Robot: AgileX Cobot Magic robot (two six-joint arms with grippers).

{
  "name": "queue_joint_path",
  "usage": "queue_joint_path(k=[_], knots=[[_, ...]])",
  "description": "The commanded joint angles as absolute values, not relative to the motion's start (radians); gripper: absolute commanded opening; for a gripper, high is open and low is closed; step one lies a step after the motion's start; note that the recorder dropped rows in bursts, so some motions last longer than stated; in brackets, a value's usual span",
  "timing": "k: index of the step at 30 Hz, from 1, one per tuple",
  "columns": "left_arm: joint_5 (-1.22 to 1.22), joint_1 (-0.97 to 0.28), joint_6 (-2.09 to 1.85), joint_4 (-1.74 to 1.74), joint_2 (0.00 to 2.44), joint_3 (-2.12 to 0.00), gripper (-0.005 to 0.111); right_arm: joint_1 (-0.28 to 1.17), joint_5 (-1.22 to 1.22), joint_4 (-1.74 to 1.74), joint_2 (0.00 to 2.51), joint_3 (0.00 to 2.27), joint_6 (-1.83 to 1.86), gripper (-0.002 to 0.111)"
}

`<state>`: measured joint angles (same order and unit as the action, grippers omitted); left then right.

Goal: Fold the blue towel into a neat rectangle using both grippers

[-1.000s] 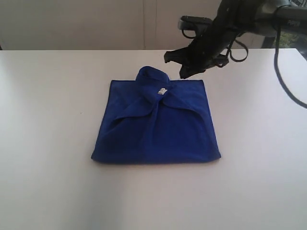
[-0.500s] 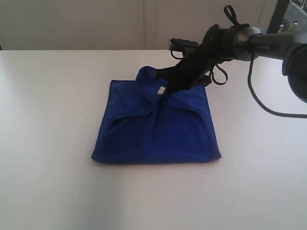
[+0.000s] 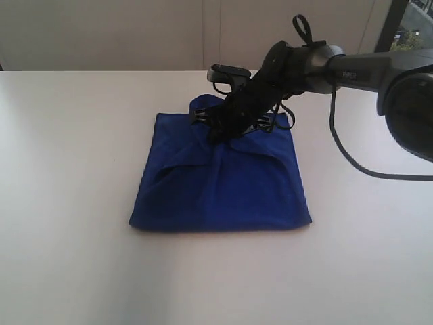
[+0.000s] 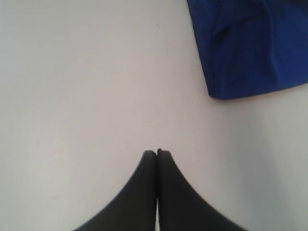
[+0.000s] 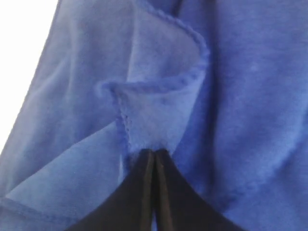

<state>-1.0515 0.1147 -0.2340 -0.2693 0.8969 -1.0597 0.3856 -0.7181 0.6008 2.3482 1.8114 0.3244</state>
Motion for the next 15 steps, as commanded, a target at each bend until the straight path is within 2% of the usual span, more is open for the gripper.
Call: queue_joint_path(k=[1, 15], knots=[[-1.062, 0.116, -0.224, -0.274, 0.886, -1.055, 0.0, 0.378, -0.704, 0.594, 2.325, 1.814, 0.337, 0.0], [-1.062, 0.116, -0.224, -0.274, 0.886, -1.055, 0.0, 0.247, -0.883, 0.566, 2.184, 1.814, 0.332, 0.0]])
